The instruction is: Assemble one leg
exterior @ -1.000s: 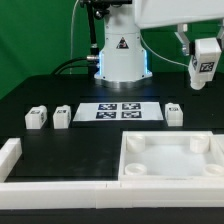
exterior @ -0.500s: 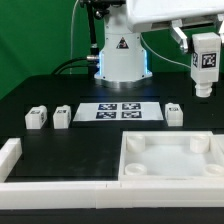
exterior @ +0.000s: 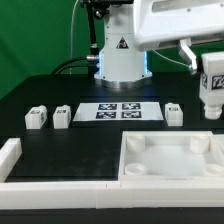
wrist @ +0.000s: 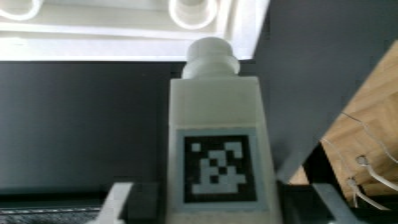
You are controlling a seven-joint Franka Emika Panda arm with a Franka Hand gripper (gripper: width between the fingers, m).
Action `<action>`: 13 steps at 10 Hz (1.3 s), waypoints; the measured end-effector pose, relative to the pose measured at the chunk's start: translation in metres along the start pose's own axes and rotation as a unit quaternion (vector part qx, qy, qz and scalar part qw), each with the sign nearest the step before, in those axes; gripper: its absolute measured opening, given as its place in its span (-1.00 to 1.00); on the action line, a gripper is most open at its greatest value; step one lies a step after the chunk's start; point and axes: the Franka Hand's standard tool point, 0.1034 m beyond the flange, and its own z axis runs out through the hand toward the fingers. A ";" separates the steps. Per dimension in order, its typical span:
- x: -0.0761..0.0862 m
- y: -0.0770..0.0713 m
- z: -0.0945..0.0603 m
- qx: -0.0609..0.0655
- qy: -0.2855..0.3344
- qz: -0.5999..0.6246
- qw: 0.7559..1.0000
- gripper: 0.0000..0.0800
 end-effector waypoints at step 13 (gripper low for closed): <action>-0.022 -0.002 0.063 0.001 -0.023 0.005 1.000 -0.27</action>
Offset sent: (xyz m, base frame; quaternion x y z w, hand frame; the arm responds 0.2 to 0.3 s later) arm 0.0124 0.0048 -0.0177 -0.0158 0.0275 0.0190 0.9993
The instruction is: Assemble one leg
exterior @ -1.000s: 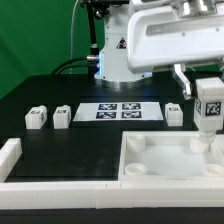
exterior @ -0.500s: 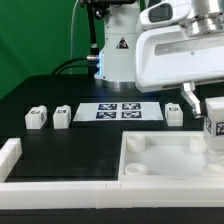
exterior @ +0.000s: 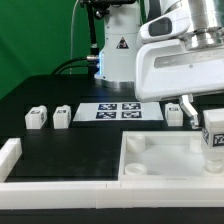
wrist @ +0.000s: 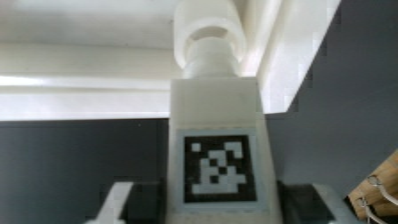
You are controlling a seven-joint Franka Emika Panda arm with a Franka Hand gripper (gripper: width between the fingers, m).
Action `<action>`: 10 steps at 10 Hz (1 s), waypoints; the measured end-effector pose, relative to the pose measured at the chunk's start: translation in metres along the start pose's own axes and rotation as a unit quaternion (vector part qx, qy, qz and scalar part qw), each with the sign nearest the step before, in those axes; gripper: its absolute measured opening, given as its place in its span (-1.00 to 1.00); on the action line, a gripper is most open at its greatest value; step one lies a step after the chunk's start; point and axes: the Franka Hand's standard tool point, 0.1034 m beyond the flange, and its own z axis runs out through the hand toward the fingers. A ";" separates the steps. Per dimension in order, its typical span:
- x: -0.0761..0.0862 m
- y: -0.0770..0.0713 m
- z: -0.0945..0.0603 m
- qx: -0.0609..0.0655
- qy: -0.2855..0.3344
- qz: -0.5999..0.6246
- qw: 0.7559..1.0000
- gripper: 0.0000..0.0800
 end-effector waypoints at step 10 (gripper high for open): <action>-0.013 -0.005 0.009 -0.009 0.028 0.018 0.999 -0.25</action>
Offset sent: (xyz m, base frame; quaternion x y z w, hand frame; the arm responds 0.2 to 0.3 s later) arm -0.0042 0.0043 -0.0131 -0.0164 0.0125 0.0047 0.9998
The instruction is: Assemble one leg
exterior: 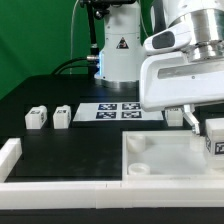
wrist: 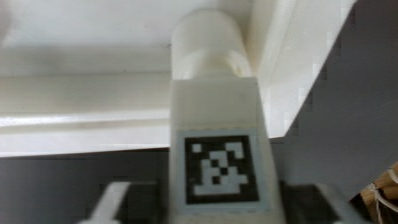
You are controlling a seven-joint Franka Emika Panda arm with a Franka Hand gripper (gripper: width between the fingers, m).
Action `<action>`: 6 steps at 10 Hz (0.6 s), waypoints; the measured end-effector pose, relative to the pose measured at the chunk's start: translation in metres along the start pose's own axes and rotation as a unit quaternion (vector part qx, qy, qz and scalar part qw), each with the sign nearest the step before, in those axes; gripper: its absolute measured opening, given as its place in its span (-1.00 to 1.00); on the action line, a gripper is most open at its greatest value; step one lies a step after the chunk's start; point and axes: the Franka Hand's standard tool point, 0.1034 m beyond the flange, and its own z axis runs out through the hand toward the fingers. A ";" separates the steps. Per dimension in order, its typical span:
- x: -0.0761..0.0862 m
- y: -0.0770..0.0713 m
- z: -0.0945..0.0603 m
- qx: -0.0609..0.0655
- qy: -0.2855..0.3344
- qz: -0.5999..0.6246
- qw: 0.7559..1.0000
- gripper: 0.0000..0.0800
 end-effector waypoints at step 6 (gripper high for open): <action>0.000 0.000 0.000 0.000 0.000 -0.002 1.000 0.62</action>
Offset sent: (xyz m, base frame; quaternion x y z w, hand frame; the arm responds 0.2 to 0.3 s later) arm 0.0000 0.0000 0.0000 0.0000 0.0000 0.0000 1.0000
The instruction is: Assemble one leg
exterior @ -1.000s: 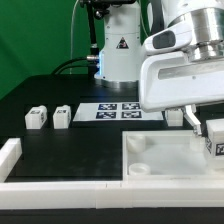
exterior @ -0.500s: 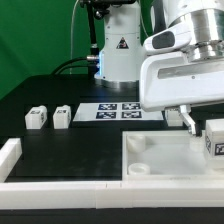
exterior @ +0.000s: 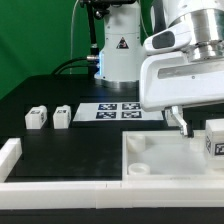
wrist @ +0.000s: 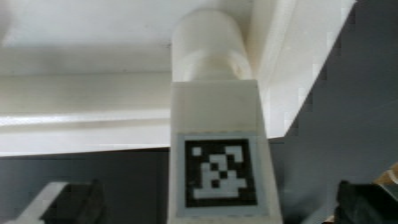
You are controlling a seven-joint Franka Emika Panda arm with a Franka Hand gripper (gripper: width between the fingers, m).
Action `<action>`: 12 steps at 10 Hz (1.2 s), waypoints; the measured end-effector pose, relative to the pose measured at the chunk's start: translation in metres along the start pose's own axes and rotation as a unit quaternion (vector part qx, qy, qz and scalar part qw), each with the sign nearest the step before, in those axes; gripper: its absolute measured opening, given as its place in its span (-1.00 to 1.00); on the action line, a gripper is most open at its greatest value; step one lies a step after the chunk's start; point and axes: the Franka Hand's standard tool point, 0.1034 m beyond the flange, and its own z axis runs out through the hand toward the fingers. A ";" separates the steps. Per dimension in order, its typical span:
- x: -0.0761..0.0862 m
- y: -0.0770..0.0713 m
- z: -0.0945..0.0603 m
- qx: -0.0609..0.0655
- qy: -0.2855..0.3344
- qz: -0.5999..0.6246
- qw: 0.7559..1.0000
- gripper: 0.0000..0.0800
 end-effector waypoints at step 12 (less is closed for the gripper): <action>0.027 0.008 -0.005 0.023 -0.281 0.028 0.959 0.62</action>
Offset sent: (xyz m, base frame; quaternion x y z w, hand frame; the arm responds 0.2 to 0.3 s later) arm 0.0041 -0.0051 0.0293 0.0123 -0.0607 0.0339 0.9975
